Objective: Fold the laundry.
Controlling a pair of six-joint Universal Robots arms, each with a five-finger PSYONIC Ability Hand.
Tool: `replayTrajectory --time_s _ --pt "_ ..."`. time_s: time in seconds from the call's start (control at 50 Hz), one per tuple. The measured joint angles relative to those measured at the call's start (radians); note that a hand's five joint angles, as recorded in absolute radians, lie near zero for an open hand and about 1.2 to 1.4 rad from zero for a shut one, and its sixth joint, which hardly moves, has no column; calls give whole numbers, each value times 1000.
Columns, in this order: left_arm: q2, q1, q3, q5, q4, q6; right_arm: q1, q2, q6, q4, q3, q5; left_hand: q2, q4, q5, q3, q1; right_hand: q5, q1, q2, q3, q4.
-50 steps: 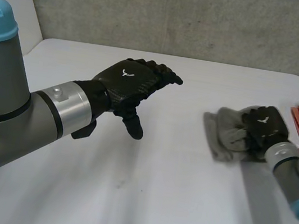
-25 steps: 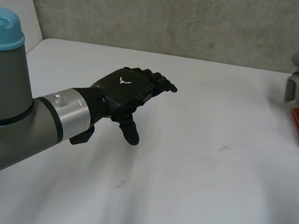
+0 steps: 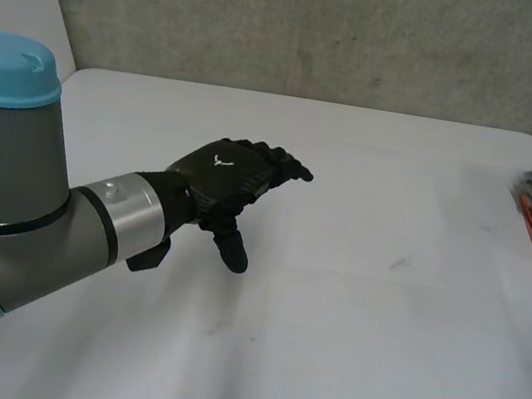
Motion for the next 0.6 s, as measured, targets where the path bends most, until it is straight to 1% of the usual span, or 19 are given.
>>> replayTrajectory --time_s 0.02,0.04,0.08,0.1,0.12,0.14,0.16,0.22,0.32,0.38,0.4,0.42,0.44,0.46,0.5,0.56,0.58,0.6 --pt "-1 0 0 0 0 0 -4 -11 -10 1 19 0 0 0 0 0 0 62 -30 -34 -39 -45" --pt "-2 0 0 0 0 0 -7 -20 -17 1 34 1 0 0 0 0 0 82 -128 -151 -160 -166" --pt "-3 0 0 0 0 0 -13 -48 -32 5 71 5 0 0 0 0 0 -122 -357 -409 -413 -397" --pt "-3 -1 1 0 0 0 -14 -57 -34 7 81 7 0 0 0 0 0 -283 -526 -586 -589 -574" --pt "-3 -1 1 0 0 1 -16 -78 -37 11 99 11 0 0 0 0 0 -345 -594 -666 -667 -671" --pt "-3 -1 1 0 -1 1 -16 -95 -36 16 111 14 0 0 0 0 0 -433 -740 -866 -878 -884" --pt "-3 -1 2 0 -1 1 -16 -111 -35 20 121 17 0 0 0 0 0 -447 -764 -914 -935 -933" --pt "-1 -1 2 0 -1 1 -15 -153 -32 30 143 20 0 0 0 0 0 -451 -766 -924 -958 -941" --pt "8 -1 5 -1 -1 2 -3 -271 -23 42 195 35 0 0 0 0 0 -451 -766 -924 -959 -941" --pt "22 -2 8 -2 -1 1 35 -361 -14 44 222 77 0 0 0 0 0 -451 -766 -924 -959 -941" --pt "22 -2 8 -2 -1 1 35 -361 -14 44 222 77 0 0 0 0 0 -451 -766 -924 -959 -941" --pt "33 -1 10 -3 0 0 58 -397 -6 45 231 103 0 0 0 0 0 -451 -766 -924 -959 -941" --pt "45 0 12 -5 0 -1 64 -405 -4 45 233 111 0 0 0 0 0 -451 -766 -924 -959 -941" --pt "55 1 13 -7 1 -3 108 -456 17 46 247 163 0 0 0 0 0 -452 -766 -924 -959 -941" --pt "86 9 16 -27 7 -8 169 -508 58 48 264 228 0 0 0 0 0 -452 -766 -924 -959 -941" --pt "129 25 19 -72 22 -16 257 -569 139 56 294 312 0 0 0 0 0 -452 -766 -924 -959 -941" --pt "137 29 19 -84 27 -18 272 -580 157 58 300 325 0 0 0 0 0 -452 -766 -924 -959 -941" --pt "166 41 20 -131 43 -25 321 -617 220 65 323 367 0 0 0 0 0 -452 -766 -924 -959 -941"
